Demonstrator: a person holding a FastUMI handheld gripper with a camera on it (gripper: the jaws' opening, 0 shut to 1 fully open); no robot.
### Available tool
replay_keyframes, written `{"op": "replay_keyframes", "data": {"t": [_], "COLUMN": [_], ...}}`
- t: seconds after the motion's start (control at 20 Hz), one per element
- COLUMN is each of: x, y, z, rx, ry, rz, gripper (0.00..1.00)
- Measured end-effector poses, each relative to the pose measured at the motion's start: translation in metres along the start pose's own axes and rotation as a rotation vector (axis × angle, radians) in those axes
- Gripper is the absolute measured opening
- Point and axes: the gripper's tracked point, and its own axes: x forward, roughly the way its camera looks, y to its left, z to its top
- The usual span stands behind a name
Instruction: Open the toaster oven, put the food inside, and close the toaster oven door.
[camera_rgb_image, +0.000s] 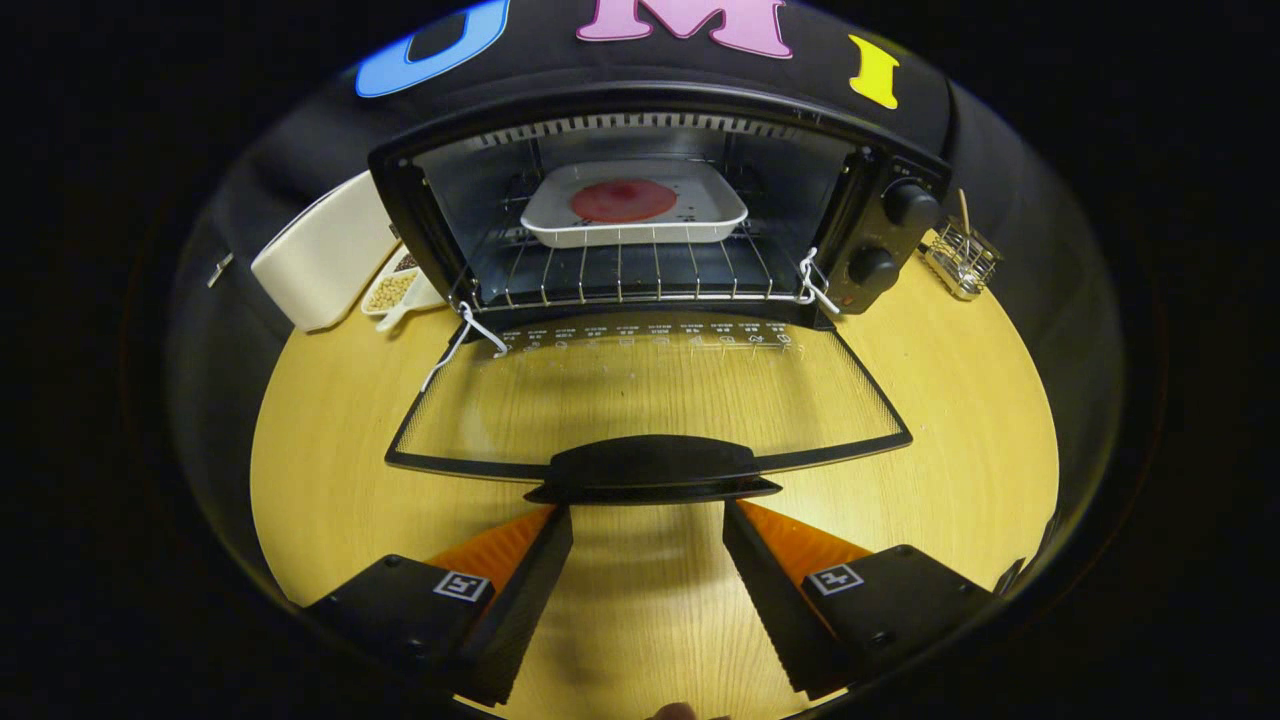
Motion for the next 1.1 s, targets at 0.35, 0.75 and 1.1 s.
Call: {"op": "replay_keyframes", "data": {"t": [0.35,0.75,1.1], "x": [-0.034,-0.105,-0.169], "y": [0.001,-0.002,-0.030], "z": [0.030,0.118,0.153], "rx": [0.017,0.026,0.025], "ry": [-0.122,-0.397,-0.583], "rz": [0.024,0.041,0.046], "gripper": [0.99,0.99,0.99]}}
